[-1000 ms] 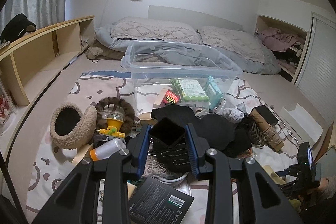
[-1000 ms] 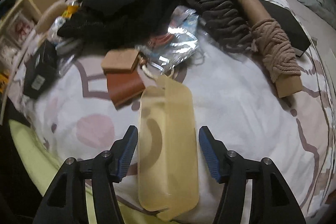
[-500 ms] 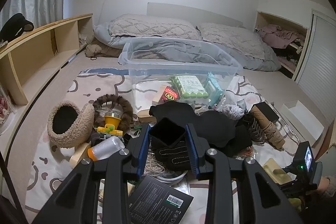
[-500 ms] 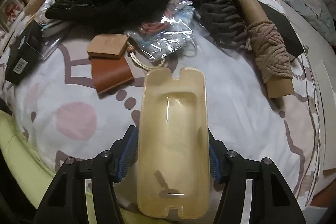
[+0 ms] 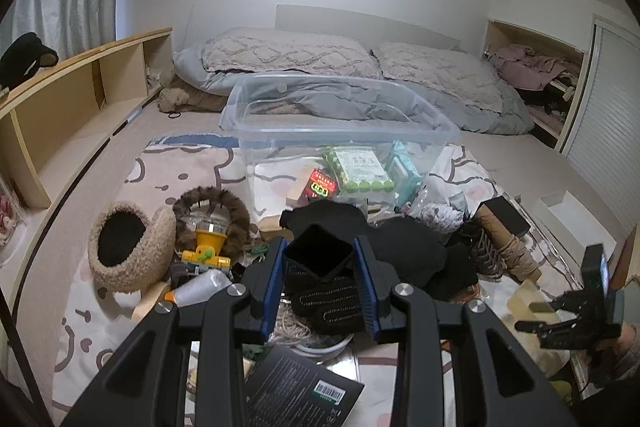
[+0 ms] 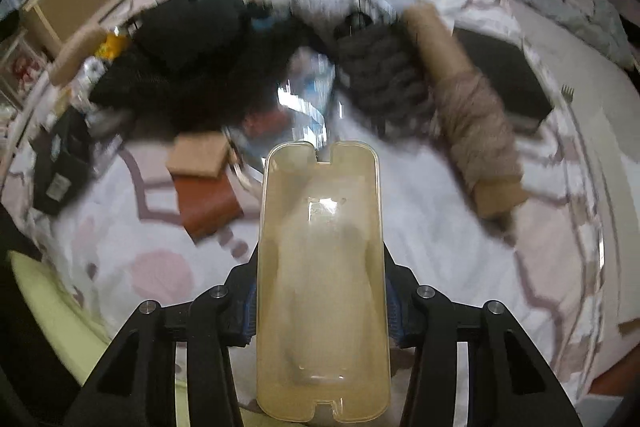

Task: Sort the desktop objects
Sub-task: 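Lift the black case with the left tool while the right tool carries the yellow tray, then carry the black case and yellow tray with both tools over the clear bin, then drop the black case and yellow tray into the bin by opening both tools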

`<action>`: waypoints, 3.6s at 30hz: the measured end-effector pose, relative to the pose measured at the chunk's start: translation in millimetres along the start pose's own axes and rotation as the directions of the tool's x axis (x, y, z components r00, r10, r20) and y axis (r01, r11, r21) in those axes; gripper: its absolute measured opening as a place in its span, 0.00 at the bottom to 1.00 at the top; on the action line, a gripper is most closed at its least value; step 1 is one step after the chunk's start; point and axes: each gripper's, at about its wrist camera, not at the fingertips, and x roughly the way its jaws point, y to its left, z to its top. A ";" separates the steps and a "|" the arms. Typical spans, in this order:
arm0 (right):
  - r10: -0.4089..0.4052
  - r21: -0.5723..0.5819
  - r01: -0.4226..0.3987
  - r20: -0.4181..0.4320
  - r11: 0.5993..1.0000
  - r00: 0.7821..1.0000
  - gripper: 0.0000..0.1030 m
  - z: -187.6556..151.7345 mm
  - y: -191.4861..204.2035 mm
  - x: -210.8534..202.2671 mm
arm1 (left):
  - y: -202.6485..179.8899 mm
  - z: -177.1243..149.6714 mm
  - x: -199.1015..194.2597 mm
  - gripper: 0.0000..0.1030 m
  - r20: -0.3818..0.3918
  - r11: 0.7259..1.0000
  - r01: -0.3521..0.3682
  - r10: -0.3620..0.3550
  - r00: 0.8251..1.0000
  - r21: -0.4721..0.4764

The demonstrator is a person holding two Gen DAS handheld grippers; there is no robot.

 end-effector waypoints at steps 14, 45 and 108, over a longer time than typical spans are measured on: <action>0.074 -0.075 -0.055 0.289 0.996 0.954 0.47 129.5 46.1 -100.1 | -16.6 78.2 -1.8 0.33 0.085 1.000 0.004 -0.004 0.996 -0.003; 0.071 0.216 -0.204 0.502 0.955 0.862 0.47 309.9 -47.0 -55.5 | -90.2 238.3 276.1 0.33 -0.155 0.987 0.162 -0.157 0.975 0.020; -0.017 0.232 -0.076 0.377 0.970 0.926 0.93 364.6 18.1 34.5 | 30.0 173.0 184.5 0.79 0.043 0.999 0.027 -0.026 0.999 -0.025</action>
